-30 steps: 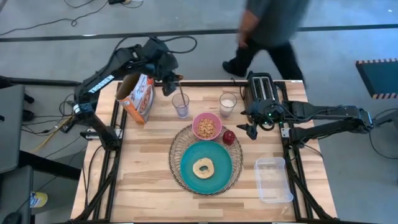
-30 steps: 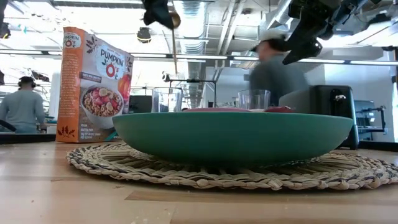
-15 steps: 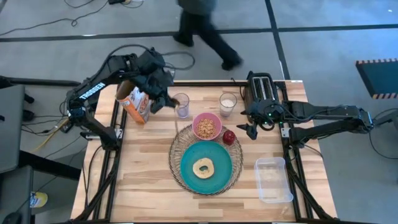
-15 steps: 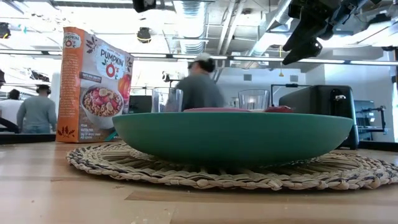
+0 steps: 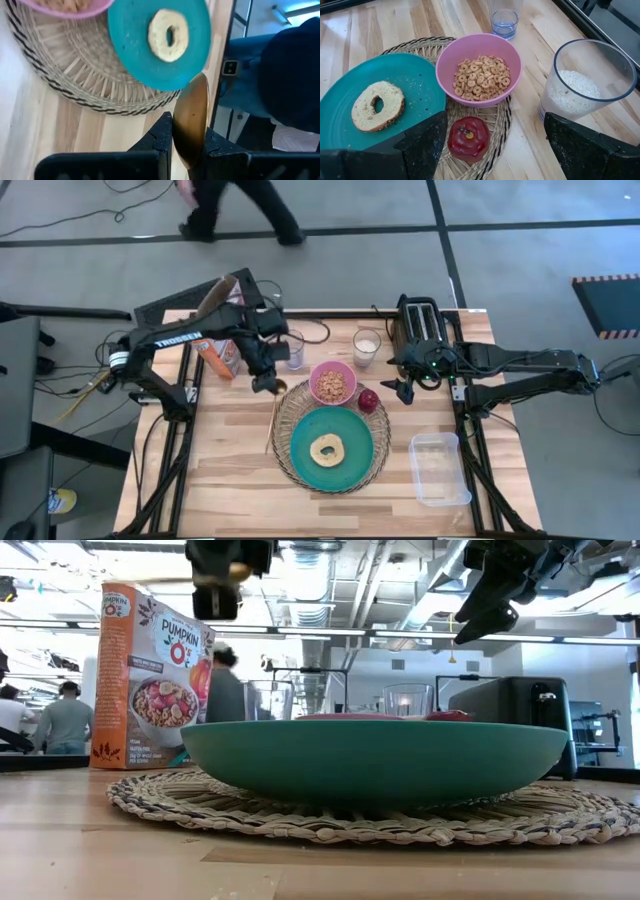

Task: Arrange a breakfast setting
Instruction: Put the gold spoon to the left of the pink bowl

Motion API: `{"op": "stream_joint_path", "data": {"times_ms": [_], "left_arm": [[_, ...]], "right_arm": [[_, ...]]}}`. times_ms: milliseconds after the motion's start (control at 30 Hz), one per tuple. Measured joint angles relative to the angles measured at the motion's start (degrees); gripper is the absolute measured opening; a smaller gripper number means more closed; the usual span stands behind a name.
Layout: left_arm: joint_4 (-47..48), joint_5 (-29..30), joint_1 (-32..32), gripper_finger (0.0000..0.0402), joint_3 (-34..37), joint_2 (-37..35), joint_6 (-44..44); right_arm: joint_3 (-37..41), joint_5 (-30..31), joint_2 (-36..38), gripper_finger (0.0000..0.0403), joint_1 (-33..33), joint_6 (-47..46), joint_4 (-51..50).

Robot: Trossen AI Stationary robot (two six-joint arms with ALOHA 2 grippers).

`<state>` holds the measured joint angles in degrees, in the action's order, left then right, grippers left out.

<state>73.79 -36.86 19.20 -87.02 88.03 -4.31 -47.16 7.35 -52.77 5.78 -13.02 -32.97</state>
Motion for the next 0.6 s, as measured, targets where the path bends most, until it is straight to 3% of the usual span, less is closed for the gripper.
{"op": "stream_joint_path", "data": {"times_ms": [267,600], "left_arm": [[-10.6,1.2,0.0,0.0014,11.1,0.0,-1.9],[-21.9,5.2,0.1,0.0014,17.8,1.3,-2.3]], "right_arm": [[0.0,0.0,0.0,0.0360,0.0,0.0,0.0],[0.0,0.0,-0.1,0.0360,0.0,-0.6,0.1]]}}
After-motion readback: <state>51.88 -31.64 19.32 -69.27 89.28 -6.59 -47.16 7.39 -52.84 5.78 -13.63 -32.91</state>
